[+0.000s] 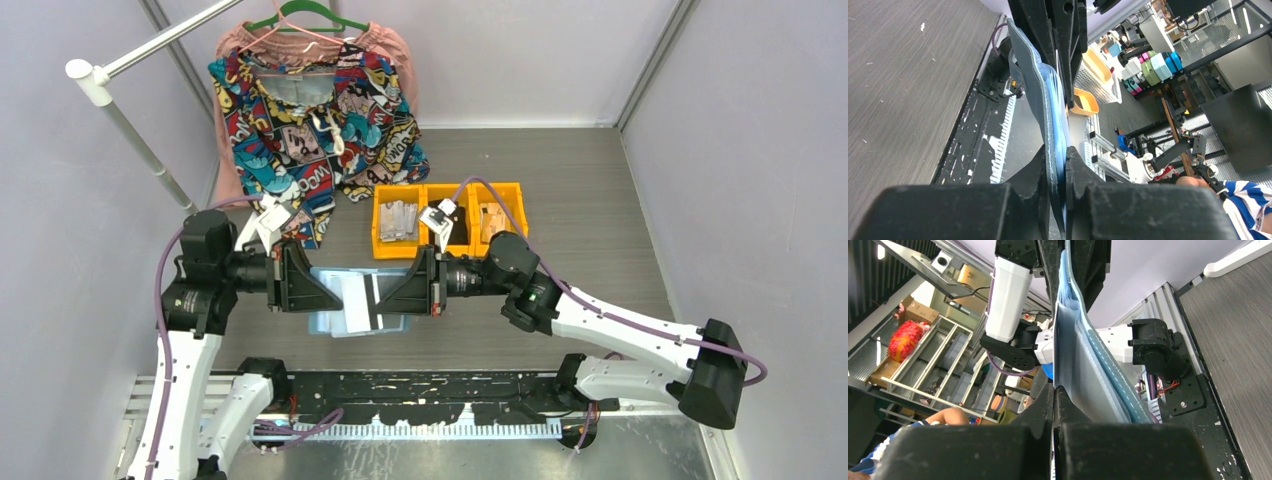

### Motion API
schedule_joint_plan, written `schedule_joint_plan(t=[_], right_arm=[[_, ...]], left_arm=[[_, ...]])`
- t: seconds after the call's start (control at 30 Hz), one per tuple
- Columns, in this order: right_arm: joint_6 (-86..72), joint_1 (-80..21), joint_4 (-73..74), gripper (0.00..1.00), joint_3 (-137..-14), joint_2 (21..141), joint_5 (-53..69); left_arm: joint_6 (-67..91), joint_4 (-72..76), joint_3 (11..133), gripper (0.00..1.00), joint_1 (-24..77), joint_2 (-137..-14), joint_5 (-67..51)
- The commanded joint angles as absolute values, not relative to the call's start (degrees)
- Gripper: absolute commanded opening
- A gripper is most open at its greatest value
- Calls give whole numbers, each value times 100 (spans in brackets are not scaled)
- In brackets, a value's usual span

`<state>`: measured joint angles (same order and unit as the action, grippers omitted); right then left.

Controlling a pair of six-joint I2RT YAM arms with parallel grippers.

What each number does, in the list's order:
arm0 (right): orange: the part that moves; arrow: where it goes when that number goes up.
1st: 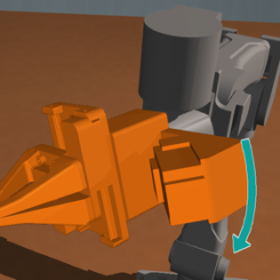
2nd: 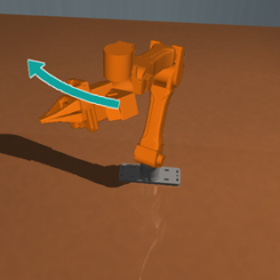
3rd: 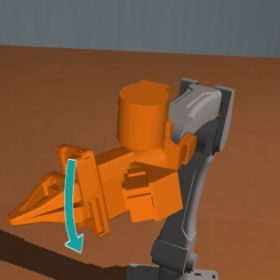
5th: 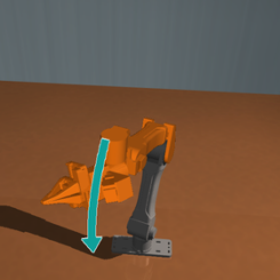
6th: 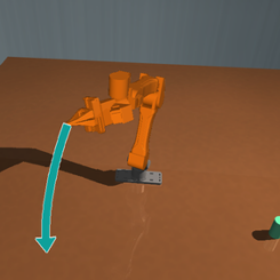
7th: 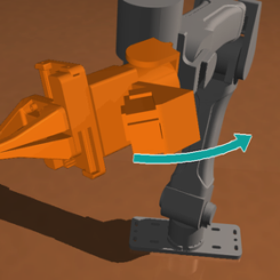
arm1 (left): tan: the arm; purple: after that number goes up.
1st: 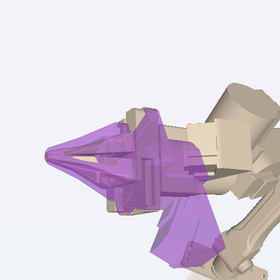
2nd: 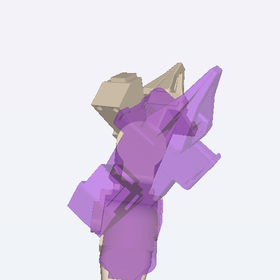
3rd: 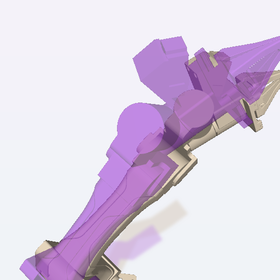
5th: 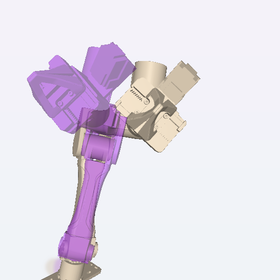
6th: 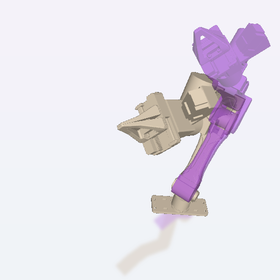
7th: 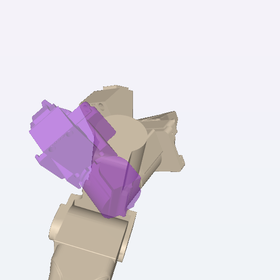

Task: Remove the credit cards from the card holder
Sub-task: Remove the credit card from the card holder.

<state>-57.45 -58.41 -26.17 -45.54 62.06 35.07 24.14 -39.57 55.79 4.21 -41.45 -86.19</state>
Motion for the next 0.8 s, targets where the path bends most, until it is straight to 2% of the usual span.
schedule_joint_plan(t=[0.0, 0.07, 0.13, 0.2, 0.3, 0.37, 0.47, 0.6, 0.77], right_arm=[[-5672, -5827, -2865, 1, -4544, 6170, 3359], [-5694, -5826, -2886, 4, -4704, 6329, 3479], [-5769, -5825, -2946, 24, -4789, 6468, 3557], [-5897, -5827, -3212, 38, -4778, 6573, 3501], [-6070, -5825, -3592, 43, -4847, 6760, 3489], [-6149, -5823, -3744, 40, -4853, 6847, 3477], [-6223, -5813, -3879, 21, -4760, 6813, 3454], [-6157, -5718, -3640, 4, -4583, 6452, 3412], [-5934, -5354, -2979, 1, -4320, 5786, 3402]], left_arm=[[2584, -3688, 5773, 0, 423, -4166, -8762], [2606, -3663, 5773, 0, 422, -4170, -8676], [2725, -3556, 5761, 0, 422, -4168, -8583], [2821, -3483, 5759, 0, 429, -4166, -8522], [2866, -3419, 5734, 0, 429, -4157, -8453], [2876, -3409, 5713, 0, 423, -4162, -8454], [2876, -3394, 5726, 0, 424, -4155, -8447], [2862, -3341, 5706, 0, 430, -4160, -8349], [2866, -3255, 5725, 0, 422, -4179, -8220]])
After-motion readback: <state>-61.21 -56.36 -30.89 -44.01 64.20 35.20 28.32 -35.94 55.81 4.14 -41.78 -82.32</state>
